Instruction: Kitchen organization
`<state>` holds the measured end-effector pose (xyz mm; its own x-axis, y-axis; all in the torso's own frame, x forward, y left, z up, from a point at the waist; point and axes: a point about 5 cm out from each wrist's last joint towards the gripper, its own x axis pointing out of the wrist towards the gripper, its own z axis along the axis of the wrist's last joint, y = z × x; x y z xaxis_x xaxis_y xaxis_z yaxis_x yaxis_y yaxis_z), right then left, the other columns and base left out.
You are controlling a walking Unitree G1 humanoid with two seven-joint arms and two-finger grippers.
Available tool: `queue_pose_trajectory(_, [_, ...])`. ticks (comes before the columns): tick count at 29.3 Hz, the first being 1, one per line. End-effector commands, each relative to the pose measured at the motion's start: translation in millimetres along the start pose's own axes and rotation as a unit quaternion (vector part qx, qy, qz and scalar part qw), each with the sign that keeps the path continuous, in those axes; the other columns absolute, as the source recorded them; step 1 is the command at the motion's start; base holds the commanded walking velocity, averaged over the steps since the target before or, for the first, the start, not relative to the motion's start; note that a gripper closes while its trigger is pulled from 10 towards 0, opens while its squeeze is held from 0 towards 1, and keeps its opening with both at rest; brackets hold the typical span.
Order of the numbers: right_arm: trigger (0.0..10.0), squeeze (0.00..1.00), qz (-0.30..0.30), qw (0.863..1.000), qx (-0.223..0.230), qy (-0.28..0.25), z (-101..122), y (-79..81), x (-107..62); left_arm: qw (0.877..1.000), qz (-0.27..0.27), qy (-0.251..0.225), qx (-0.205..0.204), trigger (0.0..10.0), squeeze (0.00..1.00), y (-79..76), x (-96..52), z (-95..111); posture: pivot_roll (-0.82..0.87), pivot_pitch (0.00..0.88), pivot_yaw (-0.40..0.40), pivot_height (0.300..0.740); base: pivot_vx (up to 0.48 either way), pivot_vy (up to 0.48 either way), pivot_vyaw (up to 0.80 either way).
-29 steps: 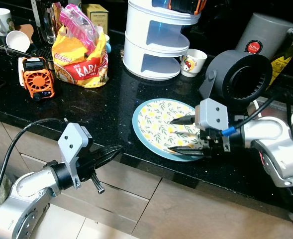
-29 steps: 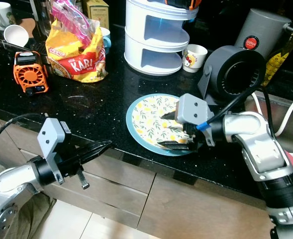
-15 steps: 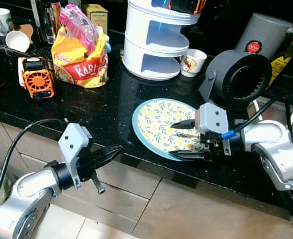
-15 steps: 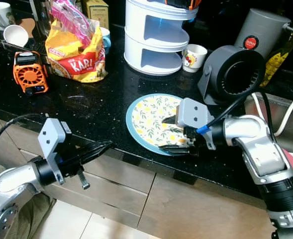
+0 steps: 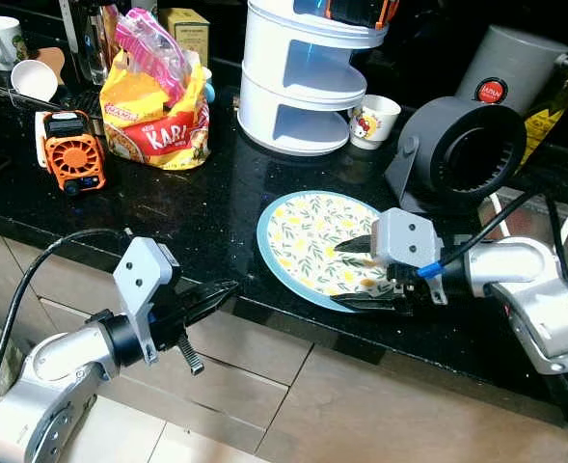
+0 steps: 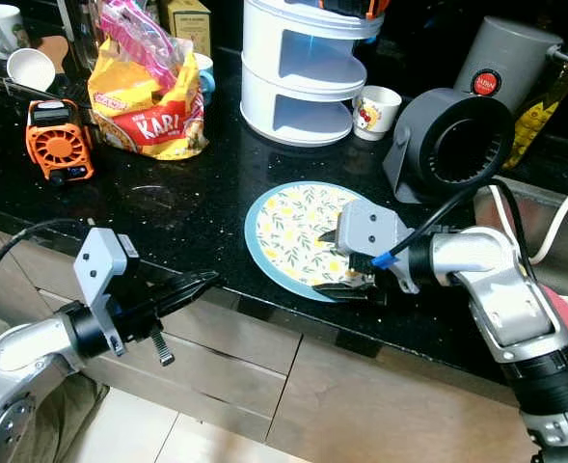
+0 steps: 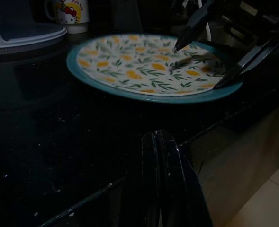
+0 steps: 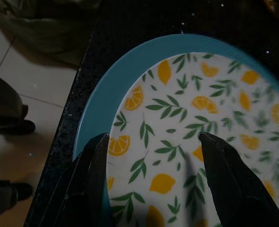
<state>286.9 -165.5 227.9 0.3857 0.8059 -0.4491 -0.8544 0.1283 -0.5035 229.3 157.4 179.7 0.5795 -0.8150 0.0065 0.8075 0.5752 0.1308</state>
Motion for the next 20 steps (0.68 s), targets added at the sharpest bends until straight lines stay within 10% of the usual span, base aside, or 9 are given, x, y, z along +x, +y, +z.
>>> queue_pose_trajectory(1, [10.0, 0.0, 0.021, 0.999, 0.002, 0.024, -6.9, 8.4, 2.5, 1.0, -0.01, -0.001, -0.002, 10.0, 0.0, -3.3, 2.3, -1.0, 0.16, 0.015, -0.11, 0.74, 0.0, 0.0, 0.0])
queue_pose_trajectory(20, [10.0, 0.0, -0.025, 0.995, -0.066, 0.072, -3.6, -1.3, 10.4, 1.0, -0.014, -0.001, -0.003, 10.0, 0.0, -5.1, 3.5, -1.3, 0.15, 0.022, -0.111, 0.74, 0.0, 0.0, 0.0])
